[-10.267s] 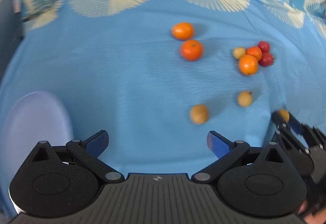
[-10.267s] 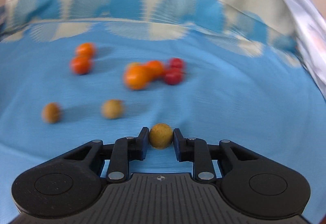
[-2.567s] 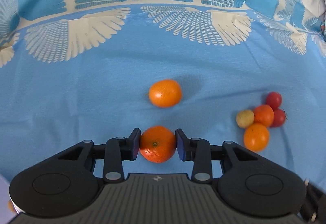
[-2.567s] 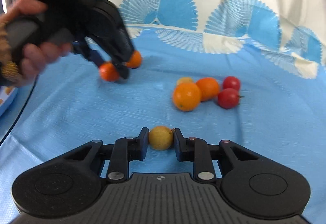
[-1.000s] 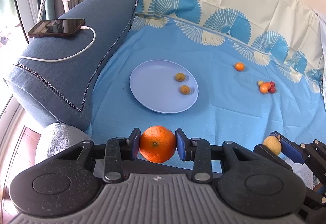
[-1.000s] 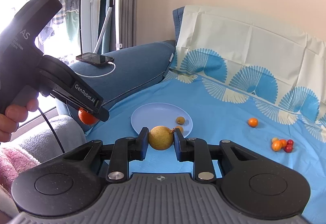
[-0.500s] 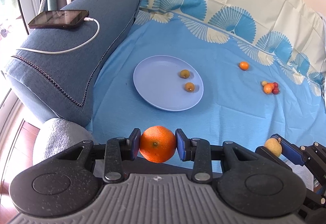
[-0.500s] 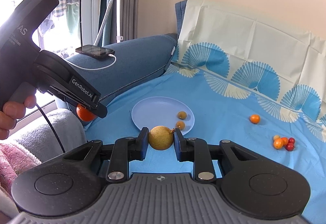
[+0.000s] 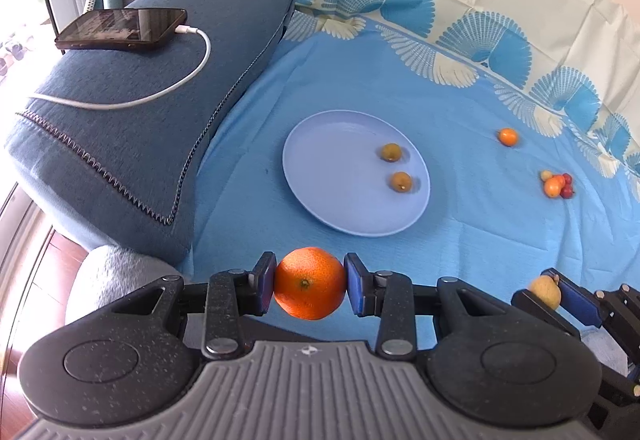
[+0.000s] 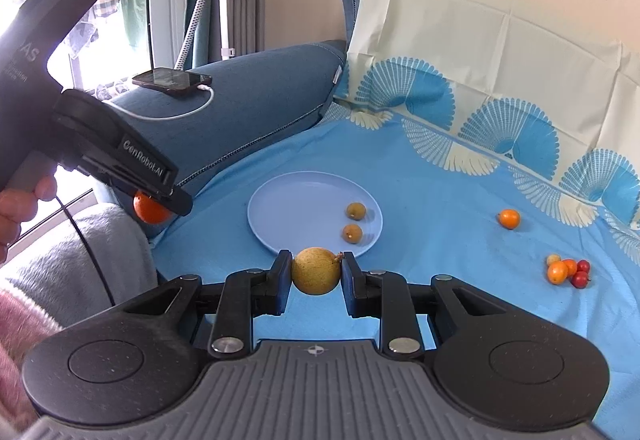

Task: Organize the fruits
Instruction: 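Carry the tangerine and tan fruit over the blue plate, then open both grippers to release the tangerine and tan fruit onto the plate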

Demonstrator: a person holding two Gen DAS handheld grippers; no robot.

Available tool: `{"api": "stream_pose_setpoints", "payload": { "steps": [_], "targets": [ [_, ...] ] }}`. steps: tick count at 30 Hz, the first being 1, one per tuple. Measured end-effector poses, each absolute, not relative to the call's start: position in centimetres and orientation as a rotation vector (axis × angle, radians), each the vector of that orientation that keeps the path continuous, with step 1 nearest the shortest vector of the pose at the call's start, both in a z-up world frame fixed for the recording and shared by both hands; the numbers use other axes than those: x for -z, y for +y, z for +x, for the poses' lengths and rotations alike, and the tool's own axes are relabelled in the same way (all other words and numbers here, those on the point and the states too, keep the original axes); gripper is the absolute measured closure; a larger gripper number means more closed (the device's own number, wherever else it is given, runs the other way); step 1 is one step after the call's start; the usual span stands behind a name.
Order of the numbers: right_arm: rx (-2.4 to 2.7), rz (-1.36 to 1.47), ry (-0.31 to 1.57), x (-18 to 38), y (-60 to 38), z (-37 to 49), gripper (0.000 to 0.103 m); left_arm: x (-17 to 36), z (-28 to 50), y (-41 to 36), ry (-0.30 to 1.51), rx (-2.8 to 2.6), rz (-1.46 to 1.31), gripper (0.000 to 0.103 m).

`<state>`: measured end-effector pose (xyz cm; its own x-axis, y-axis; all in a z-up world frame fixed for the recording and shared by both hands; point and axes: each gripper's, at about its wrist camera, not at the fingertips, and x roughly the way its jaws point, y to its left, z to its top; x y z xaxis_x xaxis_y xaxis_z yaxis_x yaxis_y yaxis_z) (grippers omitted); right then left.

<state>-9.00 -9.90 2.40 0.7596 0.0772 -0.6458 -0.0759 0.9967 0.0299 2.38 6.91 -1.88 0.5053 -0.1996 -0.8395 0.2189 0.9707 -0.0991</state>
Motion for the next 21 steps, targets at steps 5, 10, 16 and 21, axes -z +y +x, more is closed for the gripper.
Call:
{"api": "stream_pose_setpoints", "payload": {
  "steps": [5,10,16,21],
  "targets": [
    [-0.108,0.011,0.749,-1.3,-9.9,-5.7,0.076,2.5,4.9,6.3,1.004,0.245,0.031,0.062],
    [-0.119,0.009,0.778,0.0,-9.8,-2.6,0.076,3.6,8.1,5.2,1.016,0.233,0.041,0.062],
    [-0.106,0.016,0.784,1.8,-10.6,1.9,0.076,5.7,12.2,3.7,1.036,0.223,0.067,0.062],
    [-0.100,0.014,0.828,4.4,-11.0,5.2,0.076,7.6,15.1,2.5,1.050,0.212,0.096,0.062]
  ]
}}
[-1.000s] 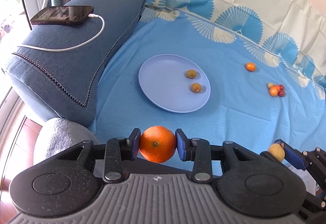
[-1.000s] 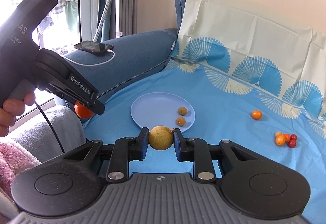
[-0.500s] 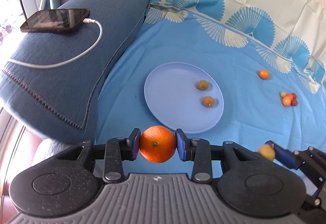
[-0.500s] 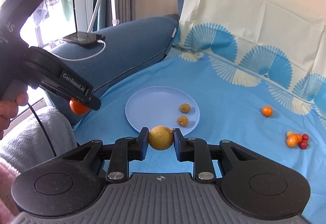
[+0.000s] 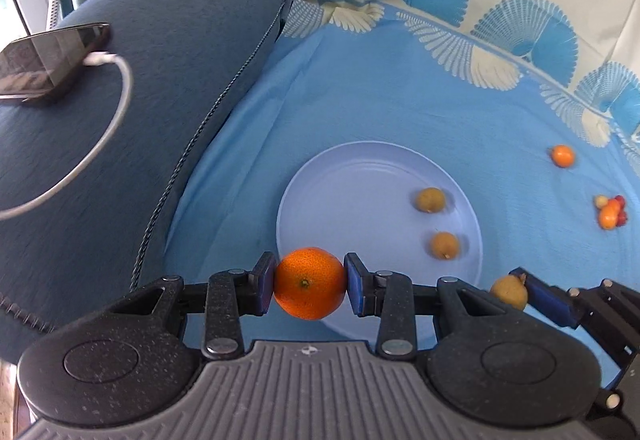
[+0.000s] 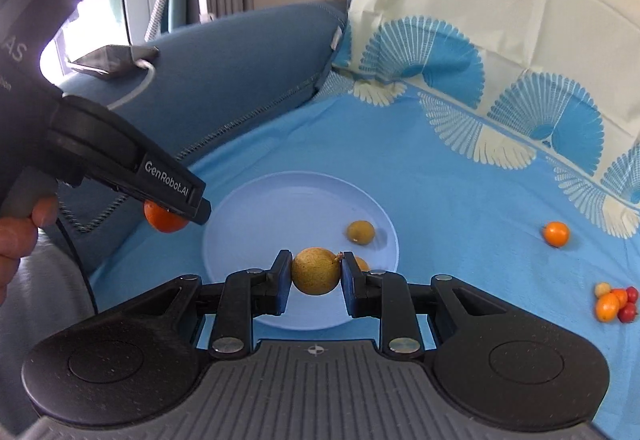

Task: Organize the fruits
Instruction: 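Open both grippers to release the tangerine and tan fruit onto the plate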

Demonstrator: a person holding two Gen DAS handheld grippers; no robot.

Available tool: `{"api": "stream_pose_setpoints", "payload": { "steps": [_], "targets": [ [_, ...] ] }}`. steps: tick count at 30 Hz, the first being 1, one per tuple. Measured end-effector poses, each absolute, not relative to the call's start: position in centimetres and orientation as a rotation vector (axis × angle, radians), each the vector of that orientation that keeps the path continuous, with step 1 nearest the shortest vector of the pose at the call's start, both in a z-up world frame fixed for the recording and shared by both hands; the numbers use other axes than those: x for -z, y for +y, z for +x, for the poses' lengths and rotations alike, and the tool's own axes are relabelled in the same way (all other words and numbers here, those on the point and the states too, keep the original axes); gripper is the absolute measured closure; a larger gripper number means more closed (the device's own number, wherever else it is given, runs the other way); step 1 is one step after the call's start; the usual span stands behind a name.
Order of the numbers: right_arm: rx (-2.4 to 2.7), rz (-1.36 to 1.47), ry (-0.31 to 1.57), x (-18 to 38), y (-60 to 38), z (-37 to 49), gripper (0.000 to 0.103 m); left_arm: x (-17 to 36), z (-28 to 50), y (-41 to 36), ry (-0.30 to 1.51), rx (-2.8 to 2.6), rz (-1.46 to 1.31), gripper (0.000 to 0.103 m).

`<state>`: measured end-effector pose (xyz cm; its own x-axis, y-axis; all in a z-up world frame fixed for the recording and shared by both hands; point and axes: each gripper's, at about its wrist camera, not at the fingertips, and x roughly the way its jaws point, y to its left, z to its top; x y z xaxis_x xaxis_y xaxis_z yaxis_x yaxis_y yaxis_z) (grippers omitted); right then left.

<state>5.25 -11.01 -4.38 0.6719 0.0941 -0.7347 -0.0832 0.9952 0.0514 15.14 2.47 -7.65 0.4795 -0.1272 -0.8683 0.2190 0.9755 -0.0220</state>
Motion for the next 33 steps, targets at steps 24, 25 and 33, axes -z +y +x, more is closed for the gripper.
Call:
{"api": "stream_pose_setpoints", "payload": {
  "steps": [24,25,33],
  "targets": [
    [-0.124,-0.025,0.834,5.2,-10.4,5.3,0.012,6.7,13.2,4.0,1.000,0.199,0.114,0.000],
    [-0.114,-0.015,0.833,4.5,-10.3,4.2,0.009,6.4,12.2,4.6,1.007,0.190,0.112,0.000],
    [-0.030,0.057,0.829,0.7,-9.0,-3.6,0.004,3.7,4.2,8.1,1.003,0.140,0.083,0.000]
  ]
}}
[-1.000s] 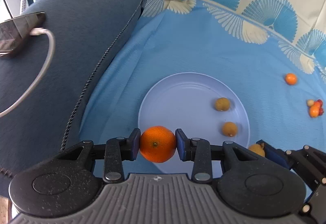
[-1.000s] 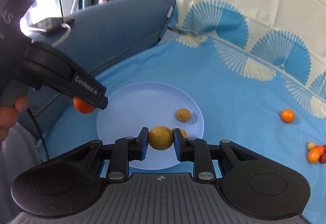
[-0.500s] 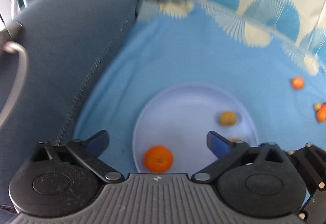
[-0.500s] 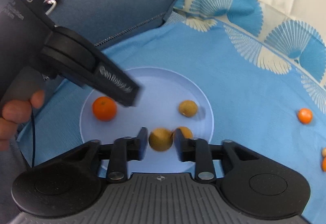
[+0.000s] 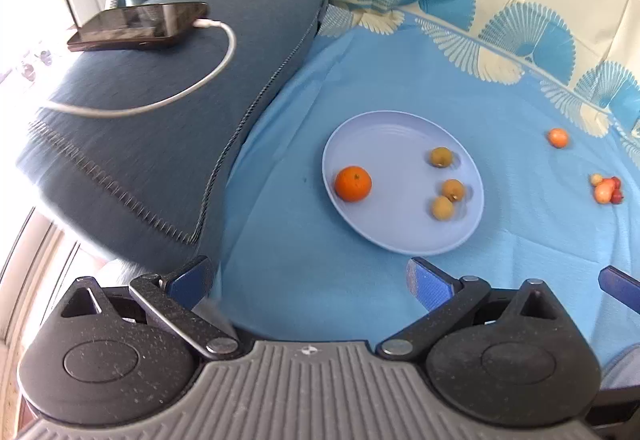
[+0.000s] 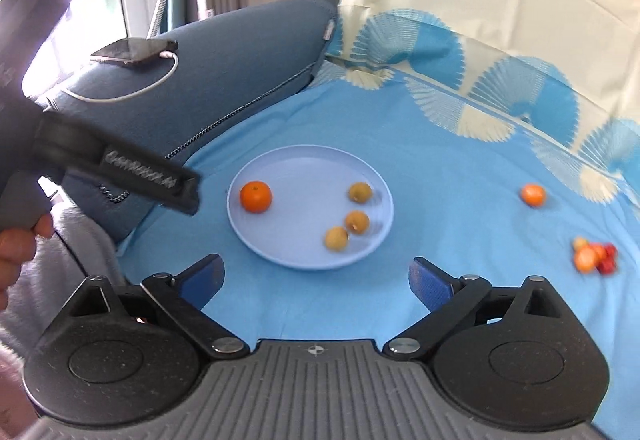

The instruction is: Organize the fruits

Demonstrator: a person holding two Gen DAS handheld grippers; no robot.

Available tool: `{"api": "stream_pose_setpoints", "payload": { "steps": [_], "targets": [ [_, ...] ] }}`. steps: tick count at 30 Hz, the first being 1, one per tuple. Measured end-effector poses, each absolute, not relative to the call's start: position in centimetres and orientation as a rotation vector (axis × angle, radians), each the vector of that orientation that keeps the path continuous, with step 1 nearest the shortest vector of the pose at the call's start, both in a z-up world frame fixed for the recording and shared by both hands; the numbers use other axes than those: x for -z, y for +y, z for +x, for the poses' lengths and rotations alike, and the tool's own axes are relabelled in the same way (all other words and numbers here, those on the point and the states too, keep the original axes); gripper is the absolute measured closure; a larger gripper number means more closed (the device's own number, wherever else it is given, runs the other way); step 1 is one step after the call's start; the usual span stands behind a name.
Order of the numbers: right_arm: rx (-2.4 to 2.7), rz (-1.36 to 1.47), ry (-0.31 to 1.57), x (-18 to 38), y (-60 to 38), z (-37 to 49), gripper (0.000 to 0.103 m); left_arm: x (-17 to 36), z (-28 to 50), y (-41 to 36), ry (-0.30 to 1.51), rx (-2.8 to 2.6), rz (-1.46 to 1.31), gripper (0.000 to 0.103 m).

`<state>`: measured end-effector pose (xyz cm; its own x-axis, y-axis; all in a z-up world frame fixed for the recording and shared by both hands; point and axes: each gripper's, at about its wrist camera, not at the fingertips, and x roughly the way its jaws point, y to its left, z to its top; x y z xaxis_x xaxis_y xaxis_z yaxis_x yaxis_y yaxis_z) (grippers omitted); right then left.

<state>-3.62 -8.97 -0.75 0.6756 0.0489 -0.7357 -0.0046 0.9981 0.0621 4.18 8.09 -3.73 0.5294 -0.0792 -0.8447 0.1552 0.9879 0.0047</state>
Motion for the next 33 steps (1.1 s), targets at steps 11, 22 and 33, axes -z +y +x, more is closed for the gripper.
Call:
{"api": "stream_pose_setpoints", "payload": {
  "steps": [11,22,33],
  "targets": [
    [0.018,0.068,0.677,-3.3,-8.9,-10.1,0.001,0.2,-2.2,7.6,0.887,0.172,0.123,0.000],
    [0.009,0.062,0.600,-5.7,-8.4,-13.0,0.001,-2.2,-4.9,7.9,0.817,0.178,0.125,0.000],
    [0.005,0.050,0.593,-5.9,-8.0,-13.3,0.001,-2.4,-5.1,8.4,0.810,0.176,0.110,0.000]
  ]
}}
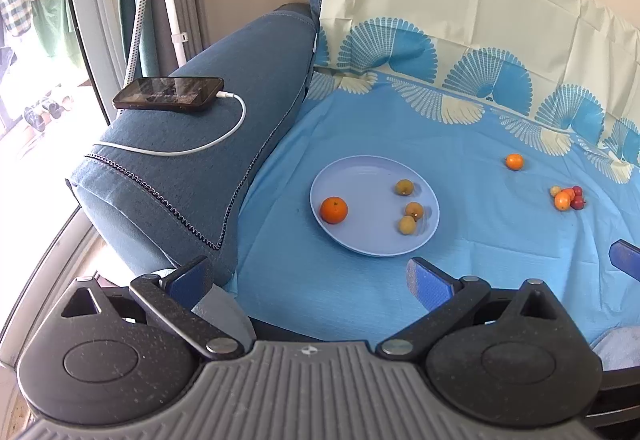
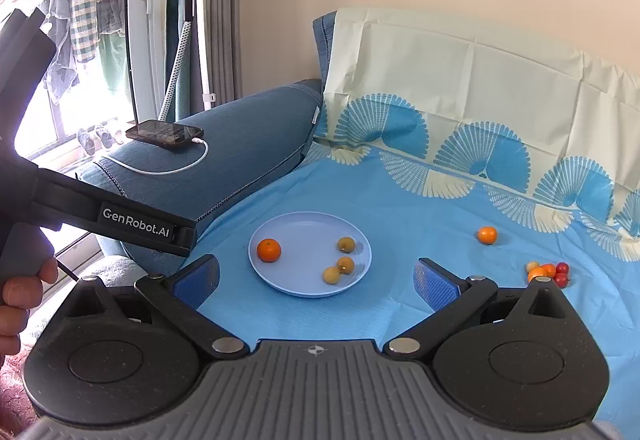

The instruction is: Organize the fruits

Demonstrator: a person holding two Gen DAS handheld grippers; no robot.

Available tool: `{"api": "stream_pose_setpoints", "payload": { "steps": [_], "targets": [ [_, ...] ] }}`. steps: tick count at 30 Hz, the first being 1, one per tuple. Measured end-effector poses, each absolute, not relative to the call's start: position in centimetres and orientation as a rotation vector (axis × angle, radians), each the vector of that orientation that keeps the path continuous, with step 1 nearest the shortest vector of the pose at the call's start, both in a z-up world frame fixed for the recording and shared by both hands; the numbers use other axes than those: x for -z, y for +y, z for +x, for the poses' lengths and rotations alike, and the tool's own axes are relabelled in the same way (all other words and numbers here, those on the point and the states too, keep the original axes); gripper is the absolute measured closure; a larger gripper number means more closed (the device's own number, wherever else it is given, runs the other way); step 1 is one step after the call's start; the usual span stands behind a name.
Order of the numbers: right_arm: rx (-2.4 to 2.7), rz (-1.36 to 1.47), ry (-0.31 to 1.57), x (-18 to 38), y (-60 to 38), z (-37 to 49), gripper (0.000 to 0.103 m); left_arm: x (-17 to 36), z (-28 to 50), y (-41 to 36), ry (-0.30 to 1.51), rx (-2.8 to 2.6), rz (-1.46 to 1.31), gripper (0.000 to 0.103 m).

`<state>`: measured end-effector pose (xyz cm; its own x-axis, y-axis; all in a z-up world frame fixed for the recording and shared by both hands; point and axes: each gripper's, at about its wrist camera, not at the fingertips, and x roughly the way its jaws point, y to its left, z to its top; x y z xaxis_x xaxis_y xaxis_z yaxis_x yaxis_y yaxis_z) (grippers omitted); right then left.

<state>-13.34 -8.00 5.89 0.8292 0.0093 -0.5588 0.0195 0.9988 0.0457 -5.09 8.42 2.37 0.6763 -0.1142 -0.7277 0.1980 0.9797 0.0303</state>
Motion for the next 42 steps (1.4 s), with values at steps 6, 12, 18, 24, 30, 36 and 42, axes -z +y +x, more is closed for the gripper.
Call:
{"api": "stream_pose_setpoints", "payload": {
  "steps": [6,12,18,24,30,36,42],
  "targets": [
    [0.004,0.046,0.602,-5.8,-8.0,-13.1,0.001,-2.3,-4.9,8.6,0.810,0.180,0.109,0.000],
    [-0.004,0.048,0.611,-5.6,-8.0,-12.8,0.001,-2.0,-4.6,8.4,0.820,0.178,0.113,0.000],
    [-0.004,0.062,0.628,-5.1,-8.3,-12.3,0.001,-1.5,-4.1,8.2,0.837,0.179,0.125,0.000],
    [-0.002,0.087,0.653,-4.4,-8.6,-11.6,0.001,-0.9,-3.2,7.8,0.859,0.179,0.142,0.000],
    [0.015,0.121,0.682,-3.4,-9.5,-10.8,0.001,0.0,-2.3,7.0,0.882,0.179,0.172,0.000],
    [0.060,0.183,0.711,-1.8,-11.5,-10.2,0.001,1.0,-1.1,4.8,0.912,0.191,0.224,0.000],
    [0.156,0.257,0.732,0.1,-15.3,-9.8,0.001,1.6,0.8,1.2,0.940,0.219,0.259,0.000]
  ]
}}
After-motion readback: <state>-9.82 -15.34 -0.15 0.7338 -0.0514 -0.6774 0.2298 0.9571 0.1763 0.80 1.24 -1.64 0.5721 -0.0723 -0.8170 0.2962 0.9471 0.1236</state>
